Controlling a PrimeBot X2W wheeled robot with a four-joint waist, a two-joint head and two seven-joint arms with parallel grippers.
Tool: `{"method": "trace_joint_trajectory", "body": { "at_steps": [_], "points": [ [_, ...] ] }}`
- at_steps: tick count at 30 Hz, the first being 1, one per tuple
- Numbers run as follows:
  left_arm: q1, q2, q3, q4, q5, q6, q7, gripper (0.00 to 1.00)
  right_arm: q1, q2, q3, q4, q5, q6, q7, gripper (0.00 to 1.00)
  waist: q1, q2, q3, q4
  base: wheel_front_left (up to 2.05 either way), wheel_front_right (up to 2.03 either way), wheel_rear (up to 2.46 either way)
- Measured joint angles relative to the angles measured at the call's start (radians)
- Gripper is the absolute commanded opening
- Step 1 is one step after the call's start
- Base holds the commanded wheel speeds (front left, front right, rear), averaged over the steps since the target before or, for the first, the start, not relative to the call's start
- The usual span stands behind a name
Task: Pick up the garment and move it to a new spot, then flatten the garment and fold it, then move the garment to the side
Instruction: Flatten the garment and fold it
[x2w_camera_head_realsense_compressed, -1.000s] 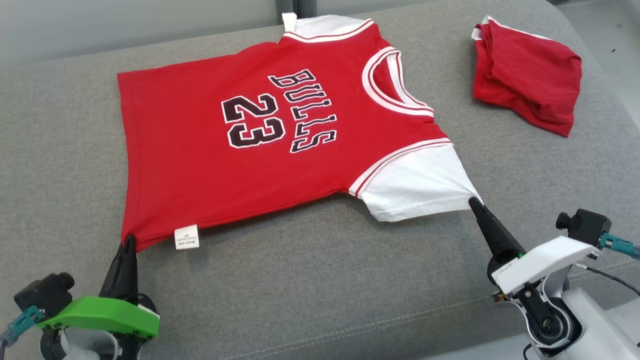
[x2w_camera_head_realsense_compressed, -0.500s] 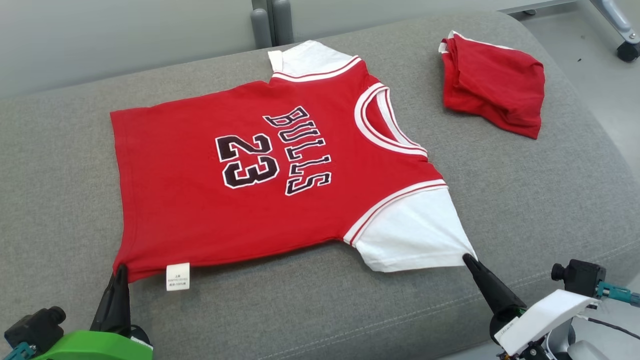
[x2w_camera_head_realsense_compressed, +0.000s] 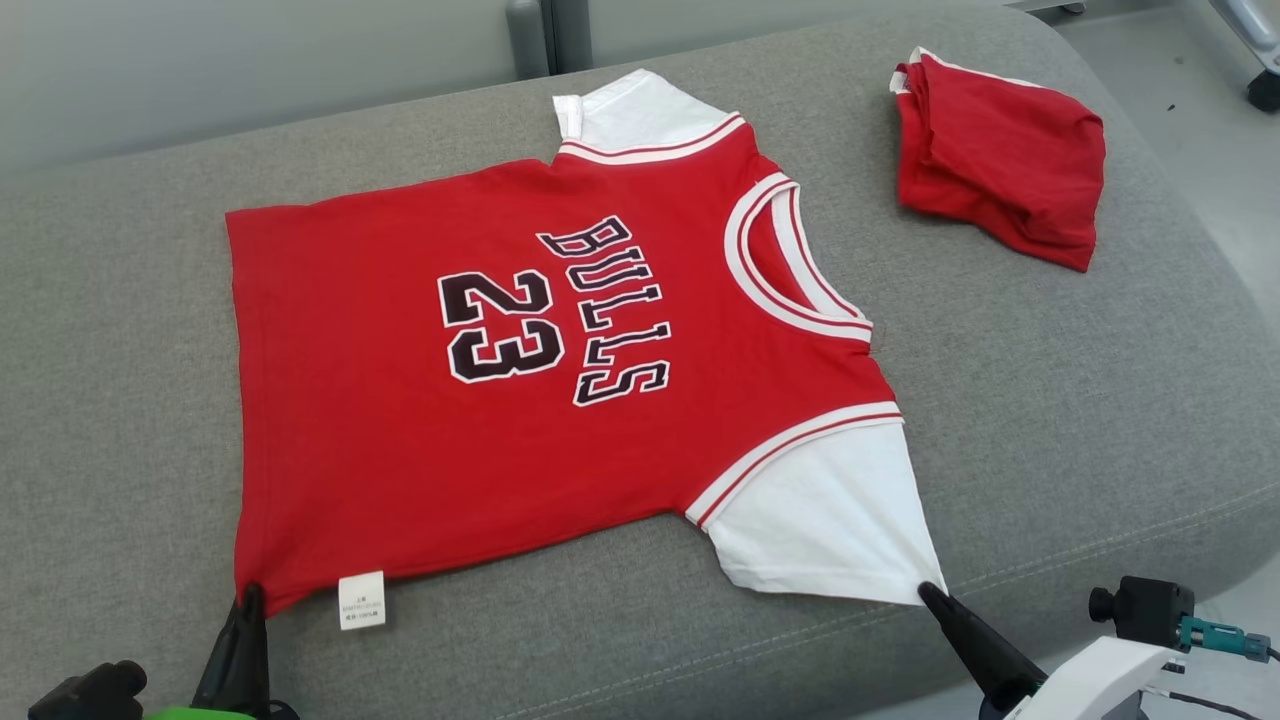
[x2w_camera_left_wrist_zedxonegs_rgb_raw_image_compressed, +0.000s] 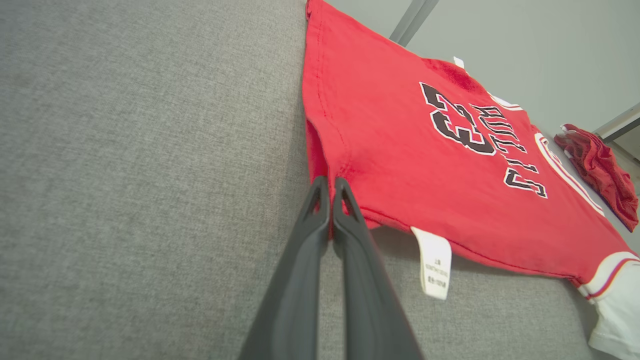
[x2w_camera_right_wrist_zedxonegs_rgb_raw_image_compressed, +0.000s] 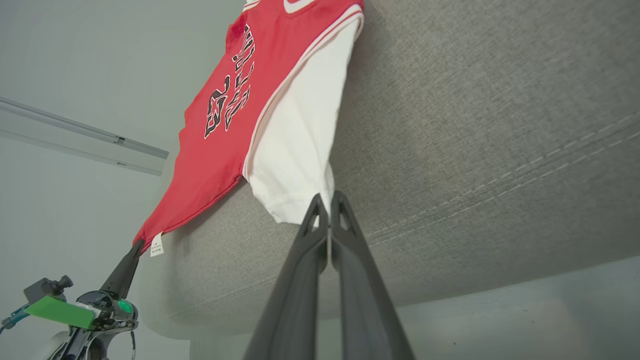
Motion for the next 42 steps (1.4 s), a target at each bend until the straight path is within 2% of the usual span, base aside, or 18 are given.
{"method": "trace_joint_trajectory", "body": {
  "at_steps": [9, 22, 23, 24, 26, 27, 30, 33, 42],
  "points": [
    [0.003, 0.005, -0.027, 0.05, 0.041, 0.018, 0.0, 0.0, -0.003, -0.011, 0.004, 0.027, -0.011, -0.009, 0.005, 0.0, 0.0, 0.0, 0.008, -0.002, 0.0, 0.0, 0.0],
    [-0.033, 0.001, -0.052, 0.107, 0.063, 0.035, 0.005, 0.0, -0.054, 0.012, 0.032, 0.097, -0.047, -0.009, 0.011, 0.0, 0.0, 0.0, 0.008, 0.007, 0.0, 0.0, 0.0],
    [-0.034, 0.0, -0.052, 0.11, 0.063, 0.035, 0.005, 0.07, -0.056, 0.013, 0.033, 0.101, -0.049, -0.009, 0.01, 0.0, 0.0, 0.0, 0.008, 0.008, 0.0, 0.0, 0.0],
    [-0.034, -0.001, -0.052, 0.112, 0.063, 0.035, 0.005, 0.07, -0.058, 0.014, 0.033, 0.105, -0.053, -0.009, 0.01, 0.0, 0.0, 0.0, 0.008, 0.009, 0.0, 0.0, 0.0],
    [-0.036, -0.003, -0.053, 0.117, 0.063, 0.035, 0.005, 0.18, -0.06, 0.02, 0.033, 0.112, -0.054, -0.009, 0.005, 0.0, 0.0, 0.0, 0.008, 0.011, 0.0, 0.0, 0.0],
    [-0.037, -0.003, -0.053, 0.119, 0.063, 0.035, 0.005, 0.2, -0.062, 0.022, 0.034, 0.115, -0.054, -0.008, 0.002, 0.0, 0.0, 0.0, 0.008, 0.011, 0.0, 0.0, 0.0],
    [-0.045, -0.004, -0.053, 0.123, 0.064, 0.035, 0.005, 0.2, -0.072, 0.026, 0.035, 0.126, -0.055, -0.008, 0.002, 0.0, 0.0, 0.0, 0.008, 0.013, 0.0, 0.0, 0.0],
    [-0.05, -0.004, -0.053, 0.126, 0.065, 0.035, 0.005, 0.15, -0.078, 0.028, 0.036, 0.132, -0.055, -0.008, 0.0, 0.0, 0.0, 0.0, 0.008, 0.013, 0.0, 0.0, 0.0],
    [-0.054, -0.007, -0.053, 0.136, 0.065, 0.035, 0.005, 0.16, -0.086, 0.038, 0.041, 0.162, -0.055, -0.007, -0.007, 0.0, 0.0, 0.0, 0.005, 0.014, 0.0, 0.0, 0.0]
  ]
}}
